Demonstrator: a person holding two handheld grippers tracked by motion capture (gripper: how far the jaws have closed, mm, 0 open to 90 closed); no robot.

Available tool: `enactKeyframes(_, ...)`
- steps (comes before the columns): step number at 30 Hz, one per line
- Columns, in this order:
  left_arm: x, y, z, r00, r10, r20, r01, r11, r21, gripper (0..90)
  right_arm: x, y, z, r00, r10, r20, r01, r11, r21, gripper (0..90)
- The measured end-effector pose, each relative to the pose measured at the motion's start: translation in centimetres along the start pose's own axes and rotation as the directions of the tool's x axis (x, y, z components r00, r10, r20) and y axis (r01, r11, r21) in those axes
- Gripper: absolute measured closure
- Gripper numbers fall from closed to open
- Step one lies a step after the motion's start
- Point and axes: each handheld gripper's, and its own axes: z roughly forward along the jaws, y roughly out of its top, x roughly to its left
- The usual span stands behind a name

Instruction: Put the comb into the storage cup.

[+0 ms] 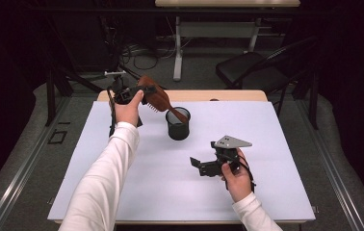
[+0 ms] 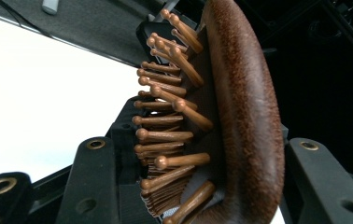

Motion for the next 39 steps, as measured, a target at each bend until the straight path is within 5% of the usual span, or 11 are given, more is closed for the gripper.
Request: enactKeyframes(39,1.2,-1.8,2.3,0.9993,0.002,-0.038,0.0,0.9992,0.041,49.2,0.1,0.0,0.1,1.0,-0.004,-0.002,0.004,1.0,0.011,0.1)
